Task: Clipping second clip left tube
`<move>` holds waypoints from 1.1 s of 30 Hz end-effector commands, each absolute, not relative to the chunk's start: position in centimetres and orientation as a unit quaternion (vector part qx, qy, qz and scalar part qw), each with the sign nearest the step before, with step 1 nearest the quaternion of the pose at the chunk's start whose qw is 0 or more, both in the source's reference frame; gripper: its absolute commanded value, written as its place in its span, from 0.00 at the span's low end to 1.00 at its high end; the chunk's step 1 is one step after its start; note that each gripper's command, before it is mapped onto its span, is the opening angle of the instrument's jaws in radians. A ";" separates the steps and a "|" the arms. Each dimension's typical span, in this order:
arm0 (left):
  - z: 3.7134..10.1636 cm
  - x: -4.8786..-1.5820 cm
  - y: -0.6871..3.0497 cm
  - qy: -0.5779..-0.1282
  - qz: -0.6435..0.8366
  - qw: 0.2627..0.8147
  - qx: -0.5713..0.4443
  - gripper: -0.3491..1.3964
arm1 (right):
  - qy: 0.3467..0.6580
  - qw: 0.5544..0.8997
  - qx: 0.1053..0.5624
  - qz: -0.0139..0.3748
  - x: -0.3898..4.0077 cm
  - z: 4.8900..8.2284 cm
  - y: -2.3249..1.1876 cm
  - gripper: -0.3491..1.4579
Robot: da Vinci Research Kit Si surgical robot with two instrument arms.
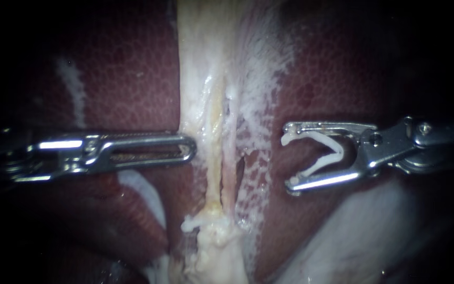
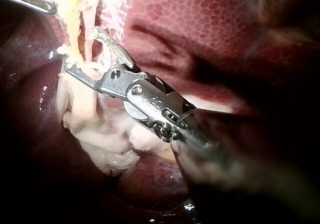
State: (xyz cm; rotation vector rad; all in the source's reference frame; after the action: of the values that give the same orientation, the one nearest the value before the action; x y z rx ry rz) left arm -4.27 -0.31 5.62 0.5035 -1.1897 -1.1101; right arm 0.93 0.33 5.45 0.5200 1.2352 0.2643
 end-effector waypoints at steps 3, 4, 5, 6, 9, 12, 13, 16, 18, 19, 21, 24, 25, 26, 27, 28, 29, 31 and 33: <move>5.59 -4.25 -0.30 -0.525 -0.490 0.658 0.223 0.00 | 0.570 0.776 0.241 0.124 0.93 5.47 0.29 0.52; 5.57 -4.23 -0.29 -0.525 -0.490 0.658 0.224 0.00 | 0.567 0.774 0.249 0.135 0.93 5.49 0.27 0.52; 5.54 -4.22 -0.28 -0.525 -0.490 0.658 0.225 0.00 | 0.565 0.771 0.257 0.142 0.94 5.51 0.24 0.52; 5.52 -4.20 -0.26 -0.525 -0.490 0.658 0.226 0.00 | 0.565 0.768 0.262 0.147 0.96 5.53 0.21 0.52; 5.39 -4.11 -0.18 -0.525 -0.489 0.656 0.233 0.00 | 0.556 0.761 0.288 0.171 1.07 5.65 0.09 0.52; 5.26 -4.01 -0.12 -0.522 -0.493 0.656 0.234 0.00 | 0.549 0.756 0.306 0.184 1.22 5.78 -0.03 0.52; 5.22 -3.98 -0.10 -0.523 -0.495 0.654 0.232 0.00 | 0.548 0.755 0.311 0.185 1.27 5.83 -0.07 0.52; 5.09 -3.90 -0.05 -0.524 -0.499 0.649 0.235 0.00 | 0.538 0.754 0.326 0.189 1.48 6.00 -0.21 0.52; 5.01 -3.87 -0.03 -0.526 -0.499 0.648 0.233 0.00 | 0.534 0.755 0.332 0.186 1.63 6.13 -0.29 0.52; 4.98 -3.87 -0.03 -0.526 -0.499 0.648 0.234 0.00 | 0.533 0.755 0.334 0.186 1.69 6.17 -0.32 0.52; 4.94 -3.86 -0.04 -0.527 -0.499 0.647 0.234 0.00 | 0.530 0.756 0.337 0.184 1.81 6.26 -0.36 0.52; 4.90 -3.87 -0.06 -0.527 -0.500 0.647 0.233 0.00 | 0.529 0.755 0.344 0.179 1.95 6.36 -0.38 0.52; 4.89 -3.87 -0.07 -0.527 -0.500 0.647 0.233 0.00 | 0.529 0.755 0.344 0.178 1.98 6.38 -0.38 0.52; 4.88 -3.87 -0.07 -0.527 -0.500 0.647 0.233 0.00 | 0.529 0.755 0.345 0.177 2.00 6.39 -0.38 0.52; 4.88 -3.87 -0.08 -0.527 -0.500 0.647 0.233 0.00 | 0.529 0.755 0.345 0.177 2.02 6.40 -0.37 0.52; 4.87 -3.87 -0.08 -0.527 -0.500 0.647 0.233 0.00 | 0.529 0.755 0.344 0.177 2.05 6.41 -0.36 0.52; 4.87 -3.87 -0.08 -0.527 -0.500 0.647 0.233 0.00 | 0.529 0.755 0.344 0.177 2.06 6.41 -0.36 0.52; 4.87 -3.87 -0.08 -0.528 -0.500 0.646 0.233 0.00 | 0.528 0.755 0.346 0.176 2.09 6.42 -0.35 0.52; 4.87 -3.87 -0.08 -0.528 -0.500 0.646 0.233 0.00 | 0.528 0.755 0.347 0.176 2.13 6.42 -0.35 0.52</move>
State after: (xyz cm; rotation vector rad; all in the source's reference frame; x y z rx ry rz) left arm -3.87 -0.08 4.87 0.5292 -1.2005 -1.1373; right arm 2.14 -0.35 6.42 0.7577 1.1515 0.3831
